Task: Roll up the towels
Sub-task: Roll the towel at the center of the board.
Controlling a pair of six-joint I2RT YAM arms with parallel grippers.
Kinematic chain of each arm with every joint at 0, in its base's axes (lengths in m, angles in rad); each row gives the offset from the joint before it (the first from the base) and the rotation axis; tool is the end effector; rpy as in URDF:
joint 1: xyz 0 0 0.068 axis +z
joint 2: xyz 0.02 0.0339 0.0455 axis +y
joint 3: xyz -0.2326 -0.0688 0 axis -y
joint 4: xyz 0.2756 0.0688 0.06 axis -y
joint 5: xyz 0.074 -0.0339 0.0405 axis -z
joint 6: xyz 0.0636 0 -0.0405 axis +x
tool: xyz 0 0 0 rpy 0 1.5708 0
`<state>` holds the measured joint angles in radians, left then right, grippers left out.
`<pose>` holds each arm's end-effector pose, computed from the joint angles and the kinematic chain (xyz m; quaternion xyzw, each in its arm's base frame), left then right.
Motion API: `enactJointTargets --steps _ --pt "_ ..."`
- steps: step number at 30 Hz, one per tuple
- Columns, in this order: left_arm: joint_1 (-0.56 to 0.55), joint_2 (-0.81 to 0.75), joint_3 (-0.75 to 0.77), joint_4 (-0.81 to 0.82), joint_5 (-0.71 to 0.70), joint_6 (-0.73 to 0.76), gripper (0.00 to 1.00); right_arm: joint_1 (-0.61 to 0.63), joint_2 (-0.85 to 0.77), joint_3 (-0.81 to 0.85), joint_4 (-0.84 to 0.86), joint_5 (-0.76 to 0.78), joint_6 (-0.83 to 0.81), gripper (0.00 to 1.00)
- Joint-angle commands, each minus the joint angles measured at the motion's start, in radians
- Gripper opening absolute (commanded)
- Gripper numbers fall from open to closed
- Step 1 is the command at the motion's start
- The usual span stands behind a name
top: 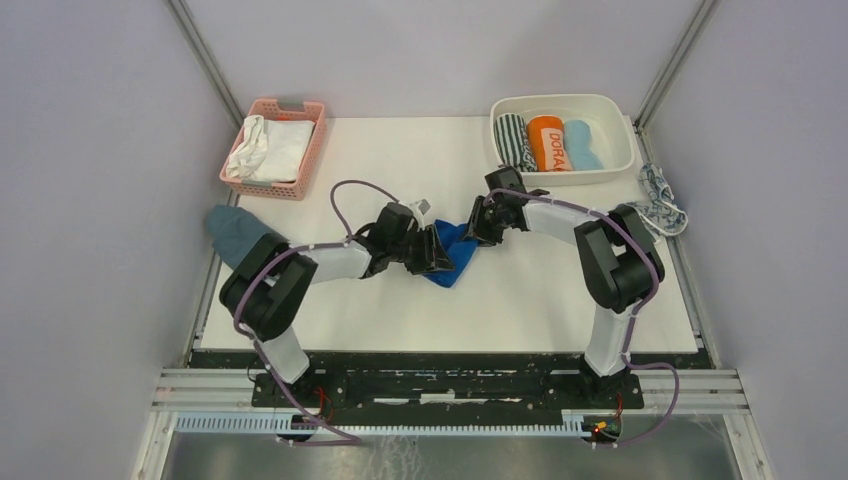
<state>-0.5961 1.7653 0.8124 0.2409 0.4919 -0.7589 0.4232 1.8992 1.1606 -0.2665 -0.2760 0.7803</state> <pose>0.2910 -0.2337 0.0669 0.0293 0.8872 -0.4256 0.1758 0.3682 0.1849 0.0784 0.1311 0.9428 0.2654 0.1531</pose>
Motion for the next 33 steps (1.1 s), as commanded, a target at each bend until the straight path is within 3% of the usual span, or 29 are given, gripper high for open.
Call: enactJointTargets --steps 1,3,9,15,23,30,33 --pt "-0.13 -0.153 0.083 -0.345 -0.393 0.186 0.51 0.018 -0.003 0.083 -0.259 0.202 -0.051 0.28" --pt "-0.21 -0.201 0.105 -0.38 -0.596 0.234 0.62 0.023 0.016 0.114 -0.304 0.213 -0.043 0.29" --pt "-0.468 -0.221 0.174 -0.396 -1.077 0.418 0.7 0.029 0.037 0.129 -0.317 0.203 -0.01 0.28" --pt "-0.635 -0.035 0.313 -0.39 -1.312 0.607 0.71 0.03 0.058 0.149 -0.329 0.183 0.004 0.28" --pt "-0.667 0.192 0.39 -0.361 -1.458 0.705 0.71 0.03 0.049 0.148 -0.334 0.18 0.012 0.28" --pt "-0.665 0.29 0.383 -0.363 -1.406 0.713 0.66 0.031 0.042 0.141 -0.302 0.136 0.016 0.29" --pt "-0.648 0.283 0.361 -0.396 -1.35 0.662 0.56 0.029 0.017 0.125 -0.257 0.108 -0.001 0.31"
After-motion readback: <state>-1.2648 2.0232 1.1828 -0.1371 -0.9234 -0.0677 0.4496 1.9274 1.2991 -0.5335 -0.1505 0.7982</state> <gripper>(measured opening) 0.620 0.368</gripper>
